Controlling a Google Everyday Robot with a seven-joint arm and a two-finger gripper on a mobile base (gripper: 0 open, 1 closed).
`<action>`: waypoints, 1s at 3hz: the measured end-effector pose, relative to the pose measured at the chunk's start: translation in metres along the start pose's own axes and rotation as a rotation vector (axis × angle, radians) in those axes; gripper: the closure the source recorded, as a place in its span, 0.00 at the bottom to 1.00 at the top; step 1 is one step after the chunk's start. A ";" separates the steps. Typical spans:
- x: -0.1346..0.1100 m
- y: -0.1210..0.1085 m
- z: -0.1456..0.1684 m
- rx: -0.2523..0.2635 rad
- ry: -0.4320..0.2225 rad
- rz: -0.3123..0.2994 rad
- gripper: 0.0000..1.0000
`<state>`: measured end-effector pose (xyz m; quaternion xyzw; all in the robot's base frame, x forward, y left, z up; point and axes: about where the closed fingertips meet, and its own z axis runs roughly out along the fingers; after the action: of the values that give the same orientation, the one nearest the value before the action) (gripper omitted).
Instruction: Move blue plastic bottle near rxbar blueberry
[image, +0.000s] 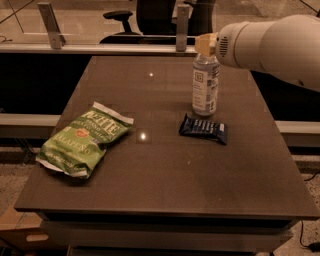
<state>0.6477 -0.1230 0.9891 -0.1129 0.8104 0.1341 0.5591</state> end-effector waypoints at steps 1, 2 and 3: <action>0.000 0.001 0.000 -0.002 0.000 -0.001 0.35; 0.000 0.003 0.001 -0.004 0.000 -0.002 0.13; -0.001 0.004 0.001 -0.006 0.000 -0.003 0.00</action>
Offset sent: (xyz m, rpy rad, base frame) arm 0.0000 0.0013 0.0002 -0.0001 -0.0003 0.0021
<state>0.6476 -0.1190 0.9897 -0.1155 0.8098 0.1357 0.5590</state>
